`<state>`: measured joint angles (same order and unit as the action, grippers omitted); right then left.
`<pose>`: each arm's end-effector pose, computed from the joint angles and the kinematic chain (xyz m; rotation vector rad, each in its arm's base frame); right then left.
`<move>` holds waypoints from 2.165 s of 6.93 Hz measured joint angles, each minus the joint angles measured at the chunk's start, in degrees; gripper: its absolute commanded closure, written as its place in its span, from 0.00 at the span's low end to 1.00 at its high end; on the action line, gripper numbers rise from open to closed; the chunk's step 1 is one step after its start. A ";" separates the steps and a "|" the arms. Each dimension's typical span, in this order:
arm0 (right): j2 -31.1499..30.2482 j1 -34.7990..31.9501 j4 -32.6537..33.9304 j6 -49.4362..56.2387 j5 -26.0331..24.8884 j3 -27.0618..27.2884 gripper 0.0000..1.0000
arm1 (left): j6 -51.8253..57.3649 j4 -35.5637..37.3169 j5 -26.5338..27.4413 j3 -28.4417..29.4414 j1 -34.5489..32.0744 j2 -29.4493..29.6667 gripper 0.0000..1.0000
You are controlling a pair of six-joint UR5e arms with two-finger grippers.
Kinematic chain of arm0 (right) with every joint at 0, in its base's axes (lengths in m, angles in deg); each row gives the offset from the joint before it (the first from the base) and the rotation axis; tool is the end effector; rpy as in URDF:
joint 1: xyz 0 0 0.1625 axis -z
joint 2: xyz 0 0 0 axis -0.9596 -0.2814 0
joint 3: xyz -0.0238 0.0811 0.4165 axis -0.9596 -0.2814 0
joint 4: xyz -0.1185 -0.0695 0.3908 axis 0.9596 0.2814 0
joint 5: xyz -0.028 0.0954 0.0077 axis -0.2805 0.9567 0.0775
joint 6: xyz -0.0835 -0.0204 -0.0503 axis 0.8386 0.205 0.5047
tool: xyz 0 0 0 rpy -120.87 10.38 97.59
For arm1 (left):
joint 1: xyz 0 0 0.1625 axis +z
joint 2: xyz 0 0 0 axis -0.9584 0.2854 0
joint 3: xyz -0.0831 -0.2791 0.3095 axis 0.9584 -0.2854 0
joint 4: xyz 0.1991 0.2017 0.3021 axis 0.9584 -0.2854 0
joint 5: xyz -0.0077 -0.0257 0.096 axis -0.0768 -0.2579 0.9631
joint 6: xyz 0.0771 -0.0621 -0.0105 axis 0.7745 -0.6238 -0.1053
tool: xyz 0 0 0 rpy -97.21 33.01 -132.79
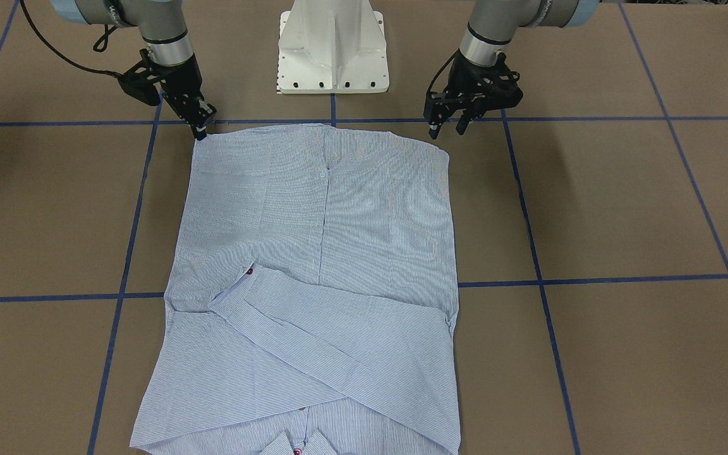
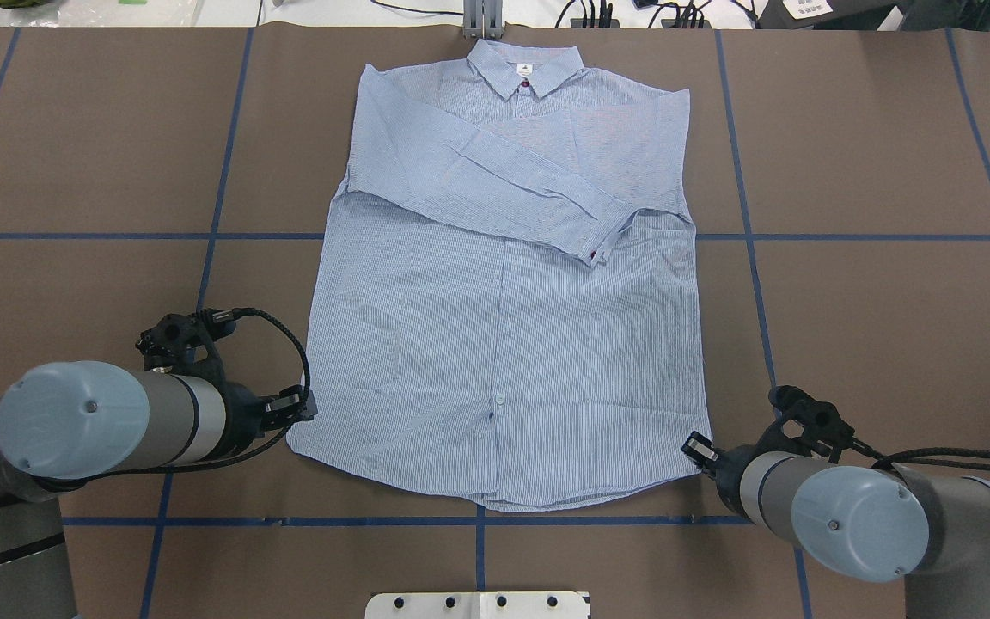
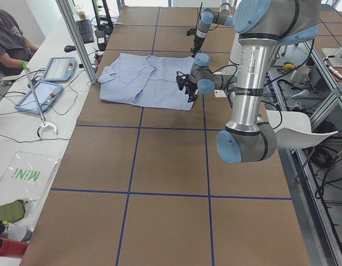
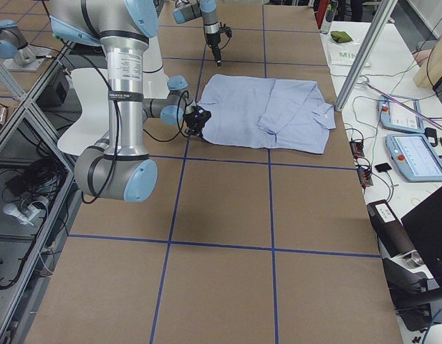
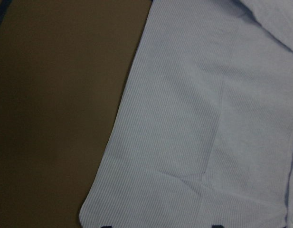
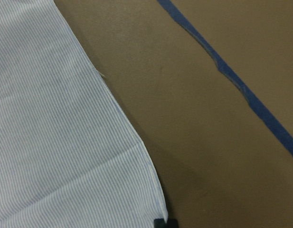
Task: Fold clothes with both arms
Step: 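Move the left gripper to one hem corner while the right reaches the other, then grasp both hem corners nearest the robot with both grippers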
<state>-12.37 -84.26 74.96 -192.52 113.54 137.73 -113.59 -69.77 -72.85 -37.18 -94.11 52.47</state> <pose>-0.4369 -0.2296 0.3855 -0.0216 -0.8273 0.7122 0.4340 -0.2954 0.3117 0.0359 0.9480 -0.3630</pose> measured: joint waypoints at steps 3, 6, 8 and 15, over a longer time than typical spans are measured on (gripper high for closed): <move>-0.02 -0.03 0.00 0.06 -0.01 -0.08 1.00 | -0.07 -0.02 0.01 3.96 0.68 1.07 0.41; 0.02 -0.16 0.00 0.09 -0.06 -0.04 1.00 | 0.00 -0.17 -0.01 6.69 0.96 2.23 0.45; -0.01 -0.20 0.00 0.09 -0.07 -0.09 1.00 | 0.11 -0.25 -0.01 7.85 1.16 2.64 0.47; -0.45 -0.57 0.00 0.09 0.05 -0.02 1.00 | 0.31 -0.30 -0.10 10.09 1.50 4.09 0.59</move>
<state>-12.82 -84.84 74.96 -192.43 113.58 137.71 -113.28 -70.07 -72.95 -27.09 -92.60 56.56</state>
